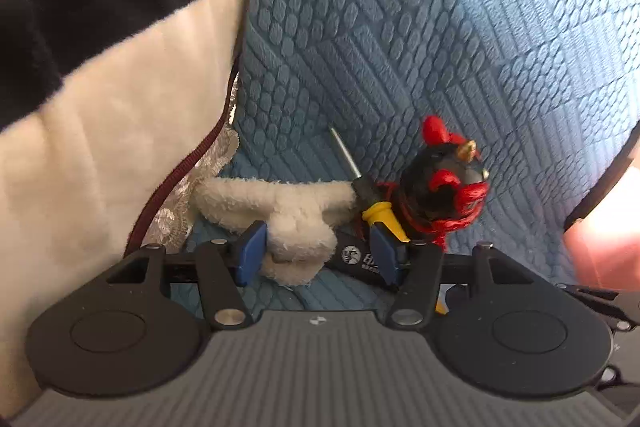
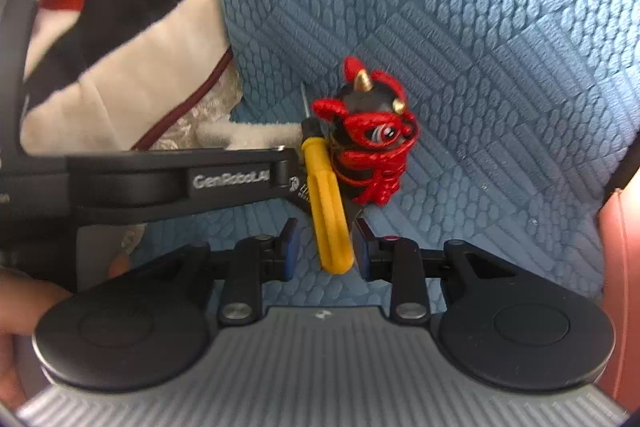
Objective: Organize rigid objects
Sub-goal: 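Grasp the white fluffy toy with the left gripper while the right gripper grasps the yellow screwdriver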
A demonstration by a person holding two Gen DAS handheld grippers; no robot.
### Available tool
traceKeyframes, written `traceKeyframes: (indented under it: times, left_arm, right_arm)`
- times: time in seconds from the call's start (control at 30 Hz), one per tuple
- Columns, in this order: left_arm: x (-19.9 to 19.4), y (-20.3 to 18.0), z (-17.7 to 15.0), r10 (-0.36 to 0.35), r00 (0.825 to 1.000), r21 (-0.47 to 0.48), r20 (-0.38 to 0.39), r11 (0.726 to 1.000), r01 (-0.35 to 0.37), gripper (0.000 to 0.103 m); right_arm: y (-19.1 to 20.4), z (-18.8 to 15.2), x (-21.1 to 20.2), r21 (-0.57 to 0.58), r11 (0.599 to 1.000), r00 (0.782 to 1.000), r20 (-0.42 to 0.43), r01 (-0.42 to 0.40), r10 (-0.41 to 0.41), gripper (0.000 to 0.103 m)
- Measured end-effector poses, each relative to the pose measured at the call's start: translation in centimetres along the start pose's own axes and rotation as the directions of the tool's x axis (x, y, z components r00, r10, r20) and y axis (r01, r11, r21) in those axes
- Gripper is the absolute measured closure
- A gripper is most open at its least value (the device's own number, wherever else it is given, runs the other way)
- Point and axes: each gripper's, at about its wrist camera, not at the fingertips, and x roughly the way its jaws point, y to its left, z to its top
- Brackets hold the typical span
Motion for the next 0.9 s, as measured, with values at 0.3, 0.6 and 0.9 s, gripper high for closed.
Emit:
traceKeyframes:
  times: [0.3,0.6,0.9]
  left_arm:
    - [2.1,0.8,0.8,0.009,1.0,-0.014,-0.014,1.0,-0.009,0.049]
    - [3.0,1.6,1.0,0.028,1.0,-0.005,-0.01,1.0,-0.028,0.065]
    - [1.6,0.4,0.6,0.031,0.999,0.008,-0.017,0.999,-0.031,0.067]
  right_arm:
    - [0.5,0.2,2.0,-0.042,0.999,1.0,-0.013,-0.002,0.001,0.07]
    - [0.8,0.4,1.9,-0.087,0.996,0.999,-0.028,0.019,-0.022,0.081]
    - [0.0,-1.6,-0.9,-0.079,0.996,0.998,-0.05,0.036,-0.04,0.081]
